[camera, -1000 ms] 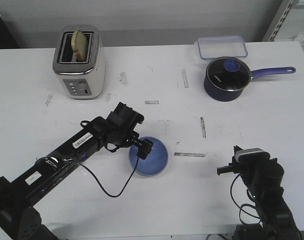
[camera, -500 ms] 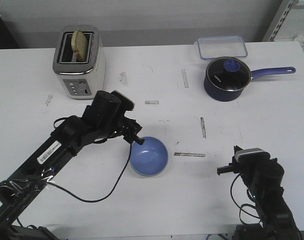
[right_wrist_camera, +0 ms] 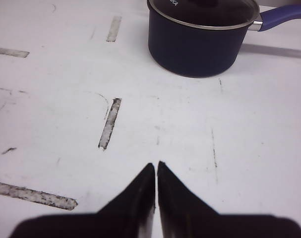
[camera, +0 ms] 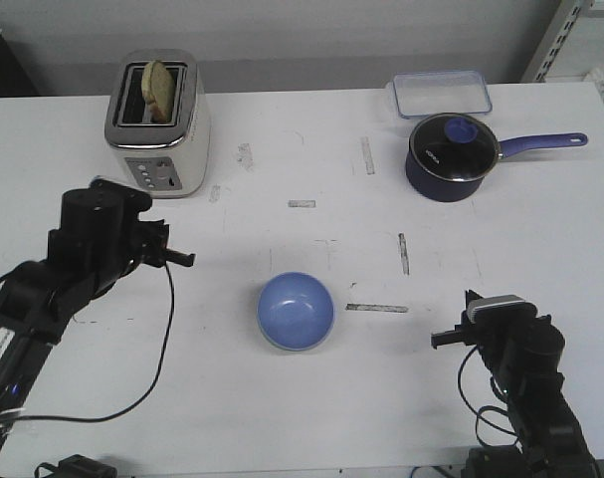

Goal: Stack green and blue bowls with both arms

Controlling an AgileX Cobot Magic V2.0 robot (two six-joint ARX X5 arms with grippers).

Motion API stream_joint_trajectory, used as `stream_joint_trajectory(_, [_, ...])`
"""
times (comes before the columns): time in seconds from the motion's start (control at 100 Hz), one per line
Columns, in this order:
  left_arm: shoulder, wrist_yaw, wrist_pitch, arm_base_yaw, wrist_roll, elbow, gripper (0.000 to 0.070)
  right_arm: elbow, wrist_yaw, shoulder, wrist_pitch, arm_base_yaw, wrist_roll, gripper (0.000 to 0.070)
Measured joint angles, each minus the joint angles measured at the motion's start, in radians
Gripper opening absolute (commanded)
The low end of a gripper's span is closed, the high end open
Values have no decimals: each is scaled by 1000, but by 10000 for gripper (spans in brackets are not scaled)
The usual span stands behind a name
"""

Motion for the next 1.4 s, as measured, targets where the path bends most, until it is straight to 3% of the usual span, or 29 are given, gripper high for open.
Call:
stream_joint_trajectory(0.34, [-467, -33, 348, 153, -3, -584, 0, 0, 0, 0, 0, 0, 0, 0])
stream_joint_trajectory(0.56, [-723, -37, 437, 249, -4, -848, 0, 0, 0, 0, 0, 0, 0, 0])
stream_joint_trajectory(1.4, [-1003, -36, 436, 277, -4, -889, 1, 0, 0, 0, 52, 0, 0, 0])
